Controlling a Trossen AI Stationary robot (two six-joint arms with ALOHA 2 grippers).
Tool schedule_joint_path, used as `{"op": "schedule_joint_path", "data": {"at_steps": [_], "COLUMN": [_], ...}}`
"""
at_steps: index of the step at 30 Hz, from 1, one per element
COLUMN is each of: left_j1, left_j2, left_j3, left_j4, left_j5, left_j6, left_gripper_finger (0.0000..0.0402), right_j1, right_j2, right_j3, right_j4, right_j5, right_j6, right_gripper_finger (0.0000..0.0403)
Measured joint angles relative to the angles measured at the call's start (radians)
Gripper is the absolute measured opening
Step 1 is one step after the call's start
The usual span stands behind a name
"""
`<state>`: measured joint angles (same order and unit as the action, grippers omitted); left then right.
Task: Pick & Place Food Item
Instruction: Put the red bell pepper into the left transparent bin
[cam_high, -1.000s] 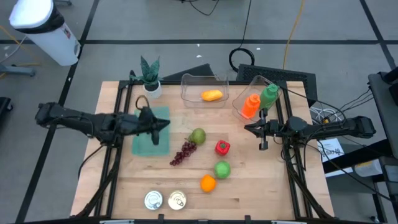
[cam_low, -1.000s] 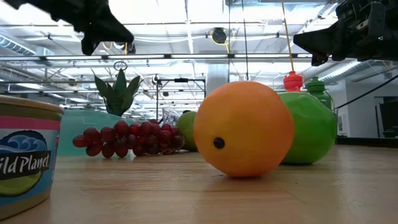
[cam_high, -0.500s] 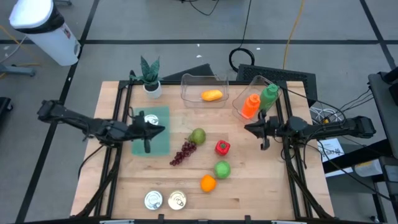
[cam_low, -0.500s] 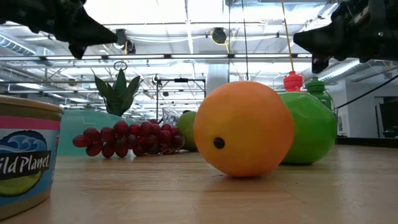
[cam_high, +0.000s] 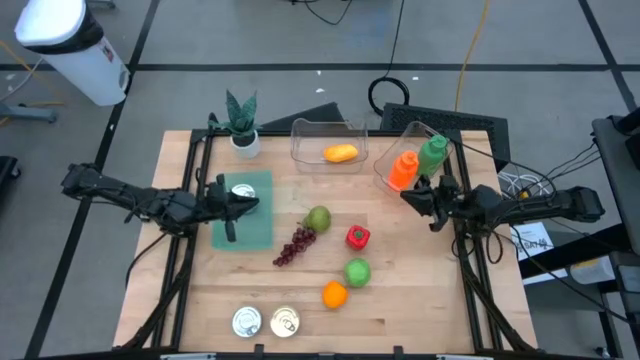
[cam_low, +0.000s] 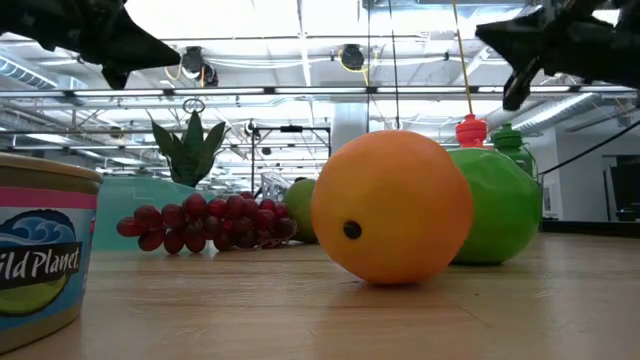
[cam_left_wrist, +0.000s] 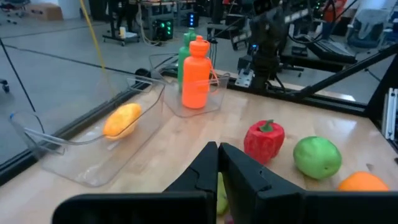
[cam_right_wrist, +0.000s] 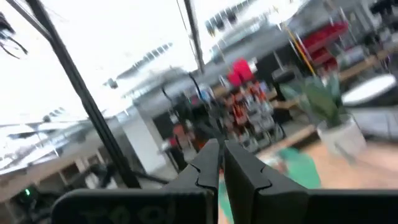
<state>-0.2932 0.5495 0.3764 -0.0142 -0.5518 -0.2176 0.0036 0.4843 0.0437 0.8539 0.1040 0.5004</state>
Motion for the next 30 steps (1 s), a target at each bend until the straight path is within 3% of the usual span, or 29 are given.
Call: {"op": "schedule_joint_path", "data": {"at_steps": [4, 11, 14, 17, 20, 25, 30], "left_j1": [0.000, 0.000, 0.000, 0.000, 0.000, 0.000, 0.000], "left_j2": [0.000, 0.000, 0.000, 0.000, 0.000, 0.000, 0.000], "left_j3": [0.000, 0.000, 0.000, 0.000, 0.000, 0.000, 0.000], "left_j4": [-0.007, 0.030, 0.031, 0.032, 0.032, 0.032, 0.032], "left_j5": [0.000, 0.000, 0.000, 0.000, 0.000, 0.000, 0.000], "left_j6": [-0.004, 0.003, 0.008, 0.014, 0.014, 0.040, 0.093], "left_gripper_finger": [0.0019, 0.0019, 0.0019, 0.0019, 0.0019, 0.0019, 0.0019], "right_j1": [0.000, 0.061, 0.144, 0.212, 0.259, 0.303, 0.347], "right_j2": [0.000, 0.069, 0.141, 0.232, 0.320, 0.450, 0.589], "right_j3": [0.000, 0.081, 0.169, 0.272, 0.369, 0.556, 0.677], "right_j4": [0.067, 0.096, 0.176, 0.150, 0.038, -0.378, -0.652], "right_j5": [-0.010, -0.264, -0.234, -0.230, -0.160, 0.060, 0.227], "right_j6": [-0.037, -0.117, -0.276, -0.412, -0.474, -0.486, -0.481], "right_gripper_finger": [0.0013, 0.0009, 0.0032, 0.0081, 0.0147, 0.0254, 0.0320]}}
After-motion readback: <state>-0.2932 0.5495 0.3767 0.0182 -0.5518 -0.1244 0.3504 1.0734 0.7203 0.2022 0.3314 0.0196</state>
